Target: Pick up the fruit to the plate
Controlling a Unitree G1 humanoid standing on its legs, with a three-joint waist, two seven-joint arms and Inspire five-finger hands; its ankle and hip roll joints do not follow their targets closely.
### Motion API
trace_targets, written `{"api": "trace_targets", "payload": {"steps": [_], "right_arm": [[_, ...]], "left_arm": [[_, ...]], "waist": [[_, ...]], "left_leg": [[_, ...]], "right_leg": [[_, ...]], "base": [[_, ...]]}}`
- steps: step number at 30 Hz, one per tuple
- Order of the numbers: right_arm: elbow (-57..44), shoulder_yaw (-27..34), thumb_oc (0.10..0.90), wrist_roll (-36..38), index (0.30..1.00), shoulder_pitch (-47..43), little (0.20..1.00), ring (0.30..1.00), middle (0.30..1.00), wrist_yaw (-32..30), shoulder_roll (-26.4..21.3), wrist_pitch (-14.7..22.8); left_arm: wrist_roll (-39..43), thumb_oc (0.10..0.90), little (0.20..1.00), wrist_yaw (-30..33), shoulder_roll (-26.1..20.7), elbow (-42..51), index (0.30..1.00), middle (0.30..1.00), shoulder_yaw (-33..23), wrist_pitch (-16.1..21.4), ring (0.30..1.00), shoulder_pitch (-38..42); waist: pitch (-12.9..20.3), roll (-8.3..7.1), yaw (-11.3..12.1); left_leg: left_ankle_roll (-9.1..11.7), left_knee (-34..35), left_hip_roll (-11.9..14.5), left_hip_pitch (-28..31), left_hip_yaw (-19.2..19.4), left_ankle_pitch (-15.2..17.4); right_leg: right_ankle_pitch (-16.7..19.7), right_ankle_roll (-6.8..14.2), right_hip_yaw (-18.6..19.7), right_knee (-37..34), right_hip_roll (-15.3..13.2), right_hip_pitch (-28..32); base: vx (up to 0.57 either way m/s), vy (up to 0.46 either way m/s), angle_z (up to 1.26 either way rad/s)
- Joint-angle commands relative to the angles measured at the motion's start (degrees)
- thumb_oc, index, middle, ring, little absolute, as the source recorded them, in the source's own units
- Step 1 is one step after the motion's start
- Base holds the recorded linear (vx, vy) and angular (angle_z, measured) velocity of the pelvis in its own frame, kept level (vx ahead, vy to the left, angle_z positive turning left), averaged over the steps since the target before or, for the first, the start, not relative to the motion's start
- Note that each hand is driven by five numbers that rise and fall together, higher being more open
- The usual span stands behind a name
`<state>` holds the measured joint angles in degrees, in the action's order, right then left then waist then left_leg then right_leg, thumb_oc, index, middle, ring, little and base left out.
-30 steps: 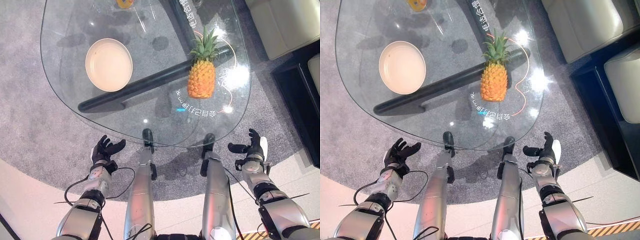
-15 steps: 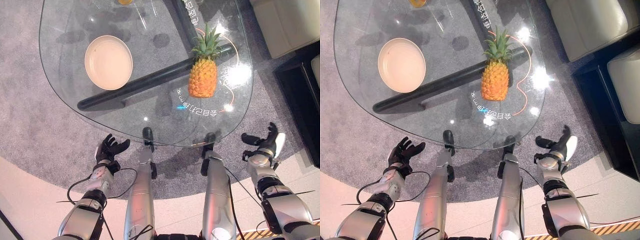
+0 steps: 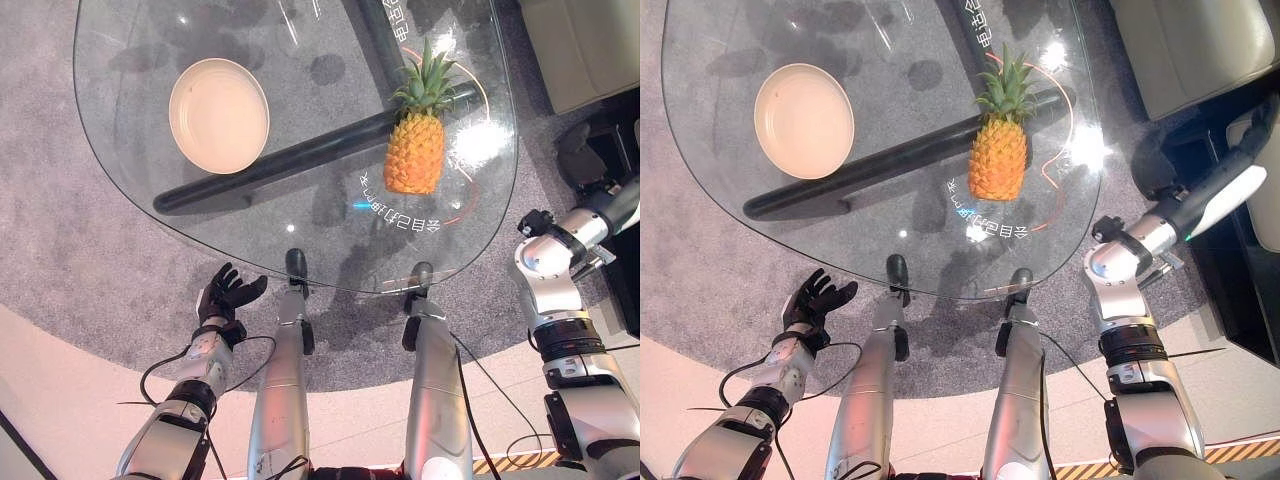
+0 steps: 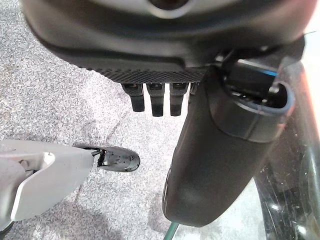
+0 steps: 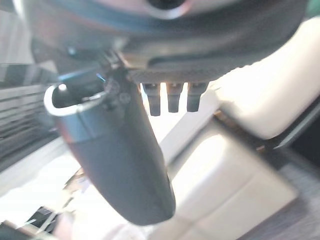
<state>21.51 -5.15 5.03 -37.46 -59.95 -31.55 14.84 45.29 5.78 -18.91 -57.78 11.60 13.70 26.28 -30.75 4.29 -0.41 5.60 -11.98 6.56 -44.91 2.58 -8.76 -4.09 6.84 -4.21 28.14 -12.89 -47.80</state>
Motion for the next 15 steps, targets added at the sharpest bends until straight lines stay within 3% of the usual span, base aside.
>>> {"api": "trace_targets", "payload": {"steps": [1, 5, 8, 15], "right_arm": [[-9.4, 1.2, 0.8, -6.4, 0.9, 1.6, 0.9, 0.9, 0.9, -0.4, -2.0, 2.5], [-14.2, -1.3, 0.8, -6.7, 0.9, 2.9, 0.9, 0.9, 0.9, 4.6, 0.1, 2.3], [-17.0, -3.8, 0.8, -11.2, 0.9, 4.0, 0.9, 0.9, 0.9, 7.0, 1.7, 0.7], [-17.9, -8.6, 0.8, -8.6, 0.9, 2.8, 0.9, 0.9, 0.9, 13.4, 3.2, -2.2]], "left_arm": [[-1.8, 0.8, 0.9, 1.4, -0.7, -1.1, 0.9, 0.9, -2.3, 3.1, 0.9, -4.4], [-2.0, 0.8, 0.9, 1.3, -0.1, -0.8, 0.9, 0.9, -2.6, 3.4, 0.9, -5.0], [-2.3, 0.8, 0.9, 1.4, 0.6, -0.6, 0.9, 0.9, -2.6, 3.7, 0.9, -5.4], [-3.2, 0.8, 0.9, 1.3, 1.5, -0.5, 0.9, 0.9, -2.0, 3.8, 0.9, -5.7]], "waist": [[1.0, -0.68, -1.1], [1.0, -0.63, -1.3], [1.0, -0.56, -1.4], [1.0, -0.23, -0.8]], "left_leg": [[-1.5, -6.6, -2.5, -0.1, -0.3, 7.0], [-1.5, -6.2, -2.7, 0.2, -0.1, 6.8], [-1.5, -6.0, -2.9, 0.3, 0.2, 6.6], [-1.4, -5.9, -3.1, 0.5, 0.4, 6.3]], "right_leg": [[4.7, 0.0, -2.1, -5.5, 1.1, 0.7], [4.7, -0.3, -1.9, -6.0, 1.1, 1.0], [4.7, -0.4, -2.0, -6.3, 0.9, 1.1], [4.4, -0.8, -2.2, -6.3, 0.8, 1.5]], "base": [[0.02, 0.044, 0.02], [0.01, 0.02, 0.01], [0.0, 0.0, 0.0], [0.0, 0.0, 0.0]]}}
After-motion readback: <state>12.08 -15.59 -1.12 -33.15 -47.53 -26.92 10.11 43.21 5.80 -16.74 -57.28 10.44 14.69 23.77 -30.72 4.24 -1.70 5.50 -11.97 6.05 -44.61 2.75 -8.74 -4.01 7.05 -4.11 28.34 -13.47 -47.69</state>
